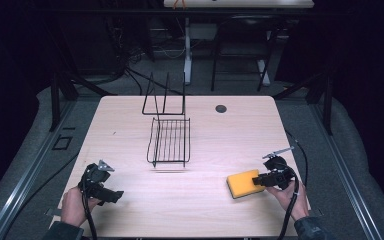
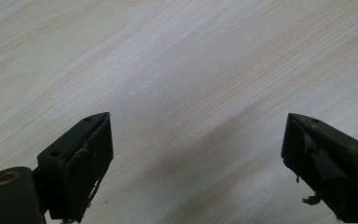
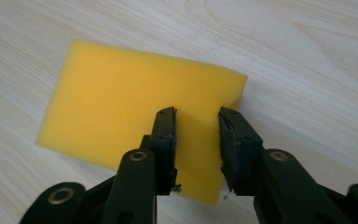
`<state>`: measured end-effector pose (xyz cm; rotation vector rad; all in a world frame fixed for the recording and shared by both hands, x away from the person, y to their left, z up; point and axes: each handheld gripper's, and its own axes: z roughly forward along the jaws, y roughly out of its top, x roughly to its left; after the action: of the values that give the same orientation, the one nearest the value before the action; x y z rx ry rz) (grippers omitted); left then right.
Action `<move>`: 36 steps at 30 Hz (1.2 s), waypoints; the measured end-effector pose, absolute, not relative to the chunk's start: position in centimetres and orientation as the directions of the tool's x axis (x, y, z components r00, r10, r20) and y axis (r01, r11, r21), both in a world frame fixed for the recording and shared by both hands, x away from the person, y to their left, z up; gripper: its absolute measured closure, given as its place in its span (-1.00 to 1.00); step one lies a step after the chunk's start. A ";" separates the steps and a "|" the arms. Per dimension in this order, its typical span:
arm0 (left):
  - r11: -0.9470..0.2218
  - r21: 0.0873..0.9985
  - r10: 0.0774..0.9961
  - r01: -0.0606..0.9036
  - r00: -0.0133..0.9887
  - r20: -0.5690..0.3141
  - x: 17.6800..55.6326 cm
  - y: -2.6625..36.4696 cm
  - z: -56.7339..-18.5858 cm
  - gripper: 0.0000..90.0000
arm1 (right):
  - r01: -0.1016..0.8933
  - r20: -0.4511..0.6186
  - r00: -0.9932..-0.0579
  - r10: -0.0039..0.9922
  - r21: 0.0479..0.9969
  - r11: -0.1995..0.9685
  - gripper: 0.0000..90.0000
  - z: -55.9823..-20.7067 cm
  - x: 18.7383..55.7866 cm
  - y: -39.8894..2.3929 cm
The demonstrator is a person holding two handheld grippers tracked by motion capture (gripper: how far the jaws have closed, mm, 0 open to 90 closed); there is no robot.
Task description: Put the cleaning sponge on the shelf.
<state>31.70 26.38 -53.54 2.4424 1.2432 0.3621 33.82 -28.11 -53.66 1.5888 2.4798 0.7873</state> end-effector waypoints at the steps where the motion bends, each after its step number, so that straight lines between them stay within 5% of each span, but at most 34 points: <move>1: -0.539 0.440 0.815 0.719 0.576 0.057 31.7 26.4 -53.5 -0.80 | 0.821 0.195 -0.448 0.872 0.477 0.315 0.56 -53.7 33.8 -28.1; 16: -0.548 0.437 0.809 0.713 0.585 0.058 31.7 26.4 -53.6 -0.79 | 0.806 0.234 -0.439 0.868 0.529 0.265 0.87 -53.3 33.5 -28.4; 36: -0.547 0.437 0.808 0.714 0.586 0.054 31.8 26.3 -53.6 -0.79 | 0.722 0.211 -0.472 0.856 0.650 0.238 0.93 -50.3 32.5 -28.7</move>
<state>31.75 26.26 -53.58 2.4496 1.2305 0.3533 32.48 -28.74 -50.28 1.4976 2.3167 1.0525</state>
